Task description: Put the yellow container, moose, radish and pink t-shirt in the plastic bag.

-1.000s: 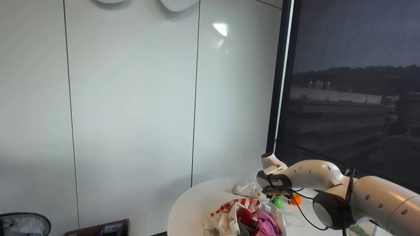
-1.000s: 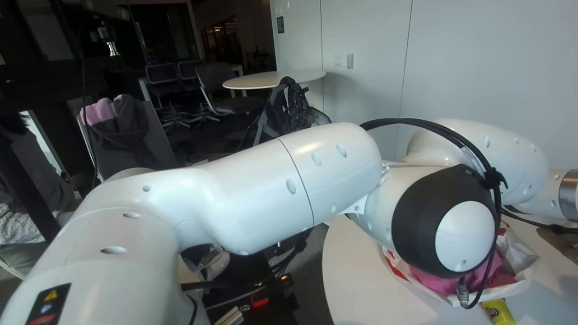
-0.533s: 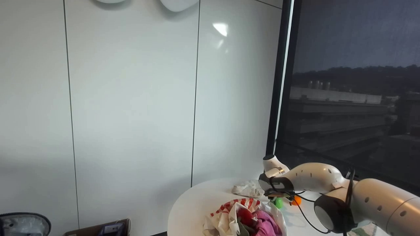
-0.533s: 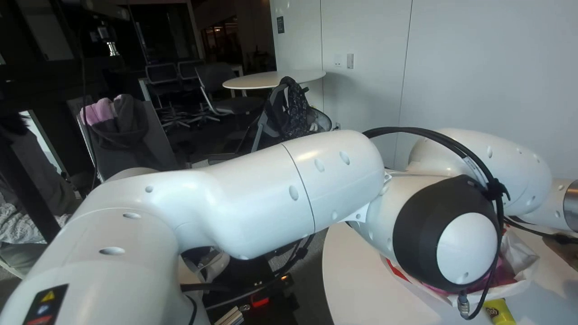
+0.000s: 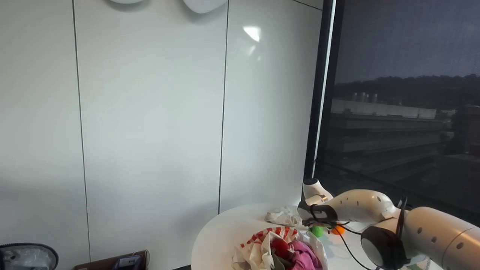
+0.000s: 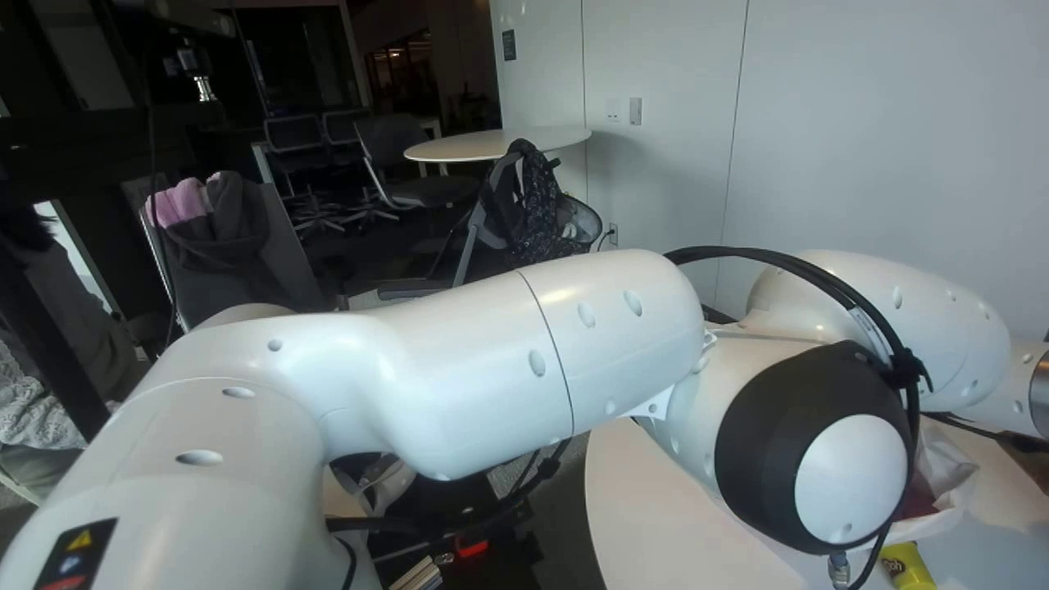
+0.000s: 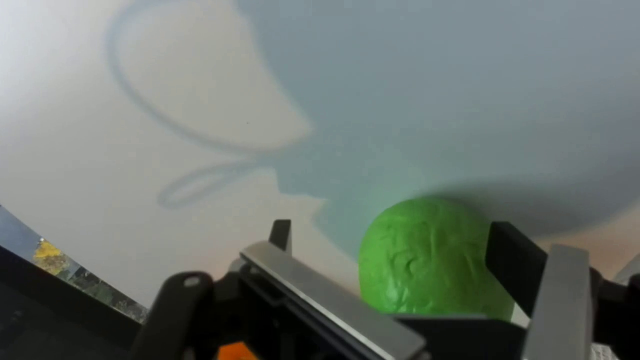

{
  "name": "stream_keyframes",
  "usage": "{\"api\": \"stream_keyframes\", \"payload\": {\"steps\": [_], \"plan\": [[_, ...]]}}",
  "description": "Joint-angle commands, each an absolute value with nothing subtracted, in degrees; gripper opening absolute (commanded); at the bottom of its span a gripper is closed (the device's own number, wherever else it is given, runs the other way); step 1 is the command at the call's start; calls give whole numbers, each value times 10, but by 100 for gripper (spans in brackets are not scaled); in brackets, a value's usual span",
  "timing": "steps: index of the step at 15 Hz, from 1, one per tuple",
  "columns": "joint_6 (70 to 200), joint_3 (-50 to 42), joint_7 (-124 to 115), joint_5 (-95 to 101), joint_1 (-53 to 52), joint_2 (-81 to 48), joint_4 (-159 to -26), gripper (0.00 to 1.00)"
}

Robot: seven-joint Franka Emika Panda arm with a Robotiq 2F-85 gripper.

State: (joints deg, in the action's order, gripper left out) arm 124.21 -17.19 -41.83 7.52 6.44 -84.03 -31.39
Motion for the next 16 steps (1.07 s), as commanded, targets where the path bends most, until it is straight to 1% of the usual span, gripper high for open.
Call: {"api": "stream_keyframes", "payload": {"steps": [1,6,7,8,15,16], "plan": [[1269,-159,-410,64,80,-863,-275,100],[1285,-149,-404,64,88,-866,-272,100],[1272,-143,-399,65,97,-889,-233,100],[1301,-136,-401,74,91,-851,-299,100],[1338,-117,-371,68,106,-852,-310,99],[1341,-118,-369,68,107,-852,-312,75]]}}
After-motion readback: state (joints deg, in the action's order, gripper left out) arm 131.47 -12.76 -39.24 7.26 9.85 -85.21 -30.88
